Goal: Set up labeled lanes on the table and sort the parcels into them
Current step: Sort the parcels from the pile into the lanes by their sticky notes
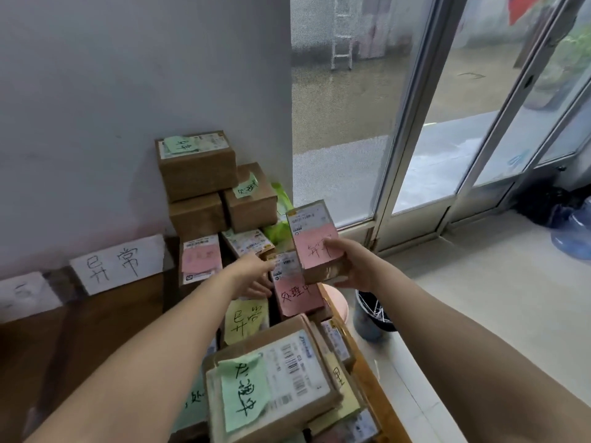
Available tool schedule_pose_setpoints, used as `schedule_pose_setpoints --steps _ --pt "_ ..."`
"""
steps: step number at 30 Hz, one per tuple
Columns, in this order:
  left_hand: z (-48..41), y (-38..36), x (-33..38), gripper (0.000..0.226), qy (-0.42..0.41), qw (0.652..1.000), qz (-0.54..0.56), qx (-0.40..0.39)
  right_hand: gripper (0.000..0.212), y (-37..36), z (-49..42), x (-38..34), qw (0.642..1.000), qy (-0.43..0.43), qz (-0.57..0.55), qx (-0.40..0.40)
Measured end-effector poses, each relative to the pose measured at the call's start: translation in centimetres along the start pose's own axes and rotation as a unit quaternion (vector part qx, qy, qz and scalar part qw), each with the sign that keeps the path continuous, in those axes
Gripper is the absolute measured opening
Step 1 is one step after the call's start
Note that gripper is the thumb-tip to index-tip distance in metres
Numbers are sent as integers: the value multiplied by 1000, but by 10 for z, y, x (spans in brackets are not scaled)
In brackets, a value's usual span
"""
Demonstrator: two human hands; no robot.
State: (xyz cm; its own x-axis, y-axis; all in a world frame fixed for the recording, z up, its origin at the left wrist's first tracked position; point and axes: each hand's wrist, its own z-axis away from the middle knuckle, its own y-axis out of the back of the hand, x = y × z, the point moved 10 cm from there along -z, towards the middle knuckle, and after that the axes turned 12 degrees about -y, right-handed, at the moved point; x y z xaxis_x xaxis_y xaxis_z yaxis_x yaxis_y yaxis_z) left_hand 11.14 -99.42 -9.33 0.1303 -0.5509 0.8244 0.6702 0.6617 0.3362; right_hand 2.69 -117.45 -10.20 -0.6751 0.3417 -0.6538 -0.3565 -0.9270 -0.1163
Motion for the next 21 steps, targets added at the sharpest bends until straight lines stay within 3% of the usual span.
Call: schedule_pose_setpoints --steps 10,17,21 --pt "7 -21 -4 51 86 994 -66 -22 40 -5 -26 12 998 -30 -19 -46" --pt "-7 -40 -7 58 70 996 14 -52 45 5 -31 18 996 -19 -52 -66" --pt "-7 -47 1 48 58 994 66 -60 31 12 -21 6 992 17 -98 -73"
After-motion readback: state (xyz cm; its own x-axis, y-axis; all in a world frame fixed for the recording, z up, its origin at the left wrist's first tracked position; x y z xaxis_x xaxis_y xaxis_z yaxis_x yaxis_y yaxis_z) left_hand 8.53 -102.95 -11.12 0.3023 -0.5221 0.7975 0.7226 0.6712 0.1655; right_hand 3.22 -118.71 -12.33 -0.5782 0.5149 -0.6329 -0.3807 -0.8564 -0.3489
